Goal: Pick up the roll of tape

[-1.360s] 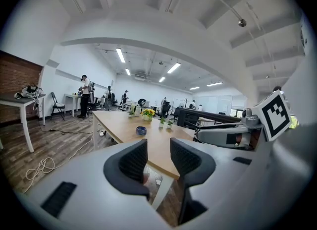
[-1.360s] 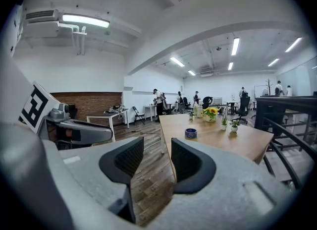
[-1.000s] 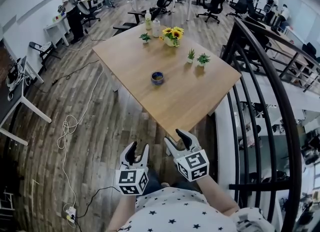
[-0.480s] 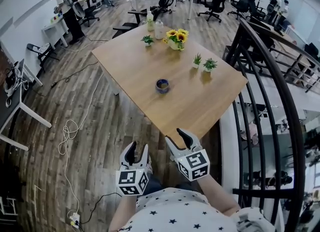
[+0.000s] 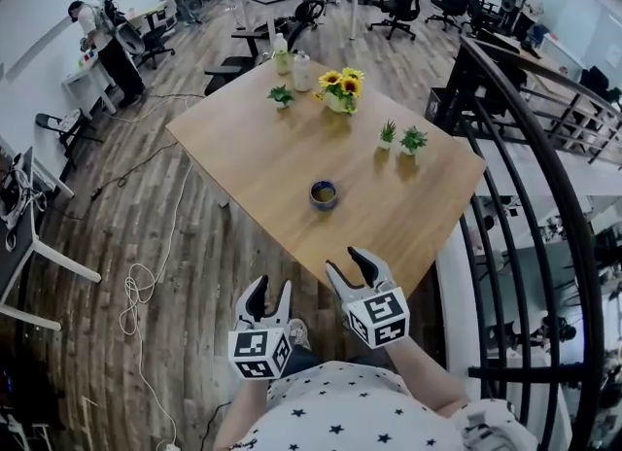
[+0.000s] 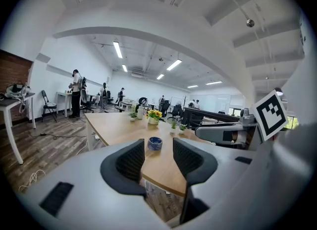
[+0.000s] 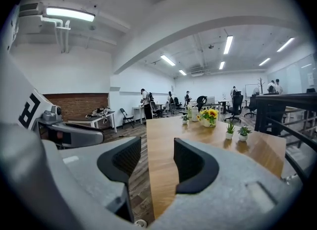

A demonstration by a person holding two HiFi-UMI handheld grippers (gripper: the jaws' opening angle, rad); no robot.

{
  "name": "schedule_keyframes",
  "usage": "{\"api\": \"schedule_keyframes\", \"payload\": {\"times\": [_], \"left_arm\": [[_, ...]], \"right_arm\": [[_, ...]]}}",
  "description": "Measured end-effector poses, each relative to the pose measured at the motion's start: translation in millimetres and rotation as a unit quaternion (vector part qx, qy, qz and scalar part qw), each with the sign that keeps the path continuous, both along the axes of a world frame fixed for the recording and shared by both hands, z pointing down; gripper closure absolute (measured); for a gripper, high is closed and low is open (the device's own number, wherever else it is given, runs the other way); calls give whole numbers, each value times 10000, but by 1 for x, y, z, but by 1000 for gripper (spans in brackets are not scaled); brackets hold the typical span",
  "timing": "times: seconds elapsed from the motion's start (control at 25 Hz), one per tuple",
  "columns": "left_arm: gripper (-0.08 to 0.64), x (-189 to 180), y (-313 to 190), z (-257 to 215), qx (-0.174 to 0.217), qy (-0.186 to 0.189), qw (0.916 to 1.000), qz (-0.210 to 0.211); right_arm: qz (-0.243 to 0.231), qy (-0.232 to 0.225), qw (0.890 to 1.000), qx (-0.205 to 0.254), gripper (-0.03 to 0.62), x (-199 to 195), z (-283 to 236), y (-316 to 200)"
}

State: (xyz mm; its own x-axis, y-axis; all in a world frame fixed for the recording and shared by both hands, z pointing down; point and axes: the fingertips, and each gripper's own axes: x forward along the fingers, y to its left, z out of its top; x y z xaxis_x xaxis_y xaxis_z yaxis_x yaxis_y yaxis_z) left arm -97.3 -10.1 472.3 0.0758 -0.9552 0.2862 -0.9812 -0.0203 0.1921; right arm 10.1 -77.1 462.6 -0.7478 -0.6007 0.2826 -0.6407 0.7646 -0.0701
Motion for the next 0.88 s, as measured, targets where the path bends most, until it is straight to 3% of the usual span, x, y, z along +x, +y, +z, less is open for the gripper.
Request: {"api": "schedule_keyframes", "payload": {"times": [0.56,0.88], "left_arm": [[387,-60,-114,3,-81,63,9977,667],[387,-90,-151,20,-183,105,9950,971]], "right_arm": [[648,98,9978,-56,402,-53,1,-107],[1008,203,9946,-131,402,-75,19,-146]]}}
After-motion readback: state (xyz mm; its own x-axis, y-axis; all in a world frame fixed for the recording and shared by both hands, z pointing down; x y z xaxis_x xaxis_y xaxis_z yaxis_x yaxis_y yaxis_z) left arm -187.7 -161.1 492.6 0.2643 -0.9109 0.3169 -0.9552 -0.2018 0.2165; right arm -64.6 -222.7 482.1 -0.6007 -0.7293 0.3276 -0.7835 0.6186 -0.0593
